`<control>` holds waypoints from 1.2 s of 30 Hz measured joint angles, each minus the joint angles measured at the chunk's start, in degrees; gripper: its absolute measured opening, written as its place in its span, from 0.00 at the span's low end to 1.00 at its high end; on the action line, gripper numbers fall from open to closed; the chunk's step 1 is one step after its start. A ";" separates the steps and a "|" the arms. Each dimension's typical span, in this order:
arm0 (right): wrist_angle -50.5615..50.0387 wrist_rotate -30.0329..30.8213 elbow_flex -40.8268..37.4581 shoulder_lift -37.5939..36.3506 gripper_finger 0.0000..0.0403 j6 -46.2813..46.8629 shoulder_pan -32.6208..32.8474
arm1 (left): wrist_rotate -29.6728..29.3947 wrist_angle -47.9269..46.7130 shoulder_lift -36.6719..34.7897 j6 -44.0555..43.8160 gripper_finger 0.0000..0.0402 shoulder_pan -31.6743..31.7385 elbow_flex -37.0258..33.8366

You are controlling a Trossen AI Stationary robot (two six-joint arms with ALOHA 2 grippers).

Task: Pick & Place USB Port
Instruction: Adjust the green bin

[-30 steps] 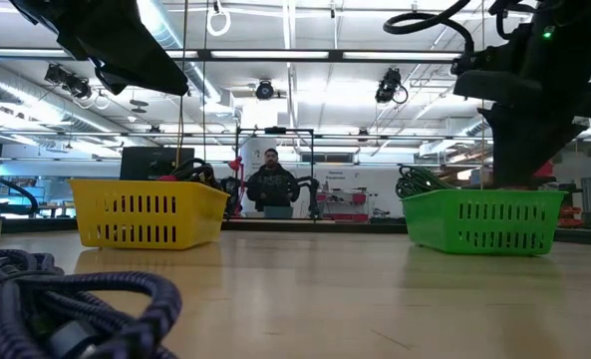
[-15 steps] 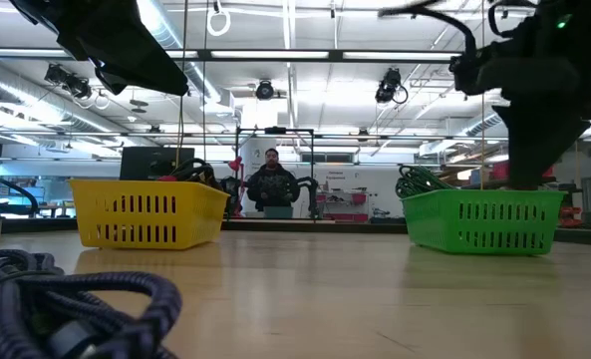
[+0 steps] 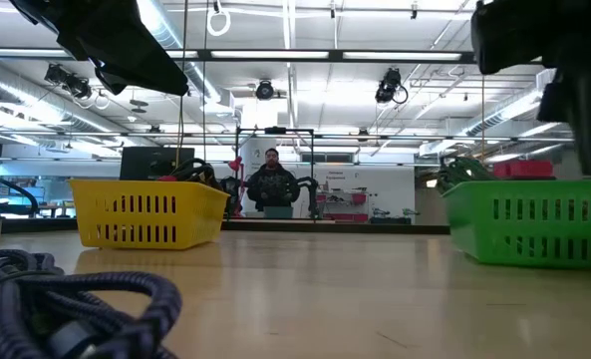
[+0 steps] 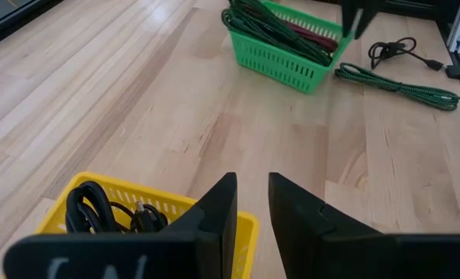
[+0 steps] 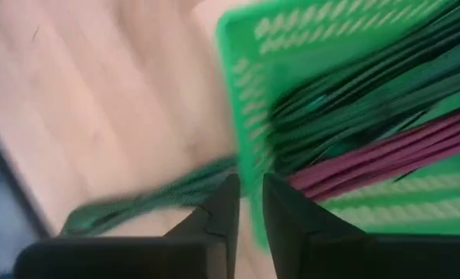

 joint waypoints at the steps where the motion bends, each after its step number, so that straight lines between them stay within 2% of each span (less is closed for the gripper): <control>1: -0.38 1.49 0.00 -0.22 0.15 -0.23 -0.07 | 0.01 0.00 0.00 -0.01 0.20 -0.02 0.00; 5: -1.31 5.01 0.00 -0.37 0.13 1.24 -0.48 | 0.01 0.00 0.00 -0.04 0.20 0.00 0.00; 11: 4.18 0.46 0.00 -0.54 0.12 1.90 0.62 | 0.00 0.00 0.00 -0.04 0.20 -0.02 0.00; 19: 8.72 0.99 -0.19 -0.65 0.12 6.03 4.91 | 0.01 0.00 0.00 -0.06 0.20 -0.01 0.00; 26: 9.93 2.63 -3.74 -0.65 0.12 12.00 7.74 | 0.01 0.00 0.00 -0.07 0.20 0.00 0.00; 36: 9.55 5.08 -9.82 -0.63 0.12 16.87 7.42 | 0.01 0.00 0.00 -0.09 0.20 -0.01 0.00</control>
